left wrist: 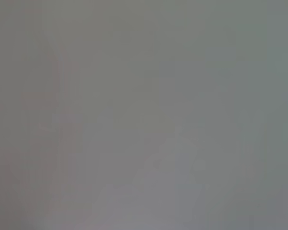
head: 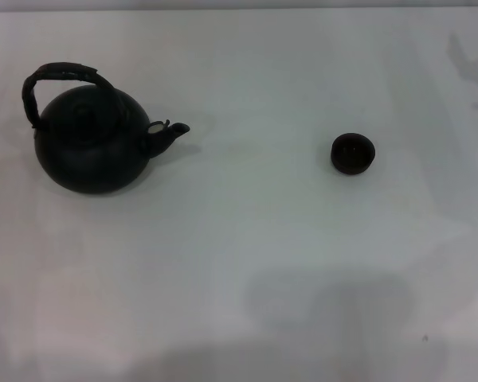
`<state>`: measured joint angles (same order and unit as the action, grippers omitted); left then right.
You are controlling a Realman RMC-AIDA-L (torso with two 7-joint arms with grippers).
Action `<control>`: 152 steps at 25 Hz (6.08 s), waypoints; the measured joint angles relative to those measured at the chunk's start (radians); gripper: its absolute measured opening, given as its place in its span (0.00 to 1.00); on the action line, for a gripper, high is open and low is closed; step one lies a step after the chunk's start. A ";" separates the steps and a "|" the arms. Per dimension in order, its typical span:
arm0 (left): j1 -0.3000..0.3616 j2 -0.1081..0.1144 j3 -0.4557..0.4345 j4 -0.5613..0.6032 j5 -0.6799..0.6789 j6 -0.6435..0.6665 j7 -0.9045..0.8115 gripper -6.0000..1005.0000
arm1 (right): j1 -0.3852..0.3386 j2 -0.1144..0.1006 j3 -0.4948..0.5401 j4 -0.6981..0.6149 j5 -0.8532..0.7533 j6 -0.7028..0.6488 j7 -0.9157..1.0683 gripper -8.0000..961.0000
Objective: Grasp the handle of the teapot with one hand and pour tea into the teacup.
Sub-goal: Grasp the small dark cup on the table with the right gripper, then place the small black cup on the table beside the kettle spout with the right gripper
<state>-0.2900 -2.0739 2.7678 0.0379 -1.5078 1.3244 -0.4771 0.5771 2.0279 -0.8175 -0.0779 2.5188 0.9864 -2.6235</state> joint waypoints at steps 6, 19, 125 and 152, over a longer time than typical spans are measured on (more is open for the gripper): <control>-0.002 0.002 0.009 -0.001 0.015 -0.024 -0.006 0.60 | 0.002 -0.001 -0.002 0.000 -0.002 0.001 0.005 0.87; -0.012 0.005 0.023 -0.026 0.032 -0.048 -0.021 0.60 | -0.025 -0.022 -0.313 -0.271 -0.151 -0.075 0.371 0.86; -0.075 0.003 0.025 -0.067 0.100 -0.021 -0.117 0.60 | 0.302 0.000 -1.200 -1.020 -1.800 0.321 1.945 0.78; -0.090 0.006 0.027 -0.067 0.100 -0.031 -0.117 0.60 | 0.335 0.000 -1.317 -0.965 -1.729 0.252 1.965 0.81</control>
<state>-0.3804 -2.0678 2.7950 -0.0291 -1.4081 1.2933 -0.5936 0.9122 2.0279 -2.1341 -1.0425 0.7902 1.2381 -0.6586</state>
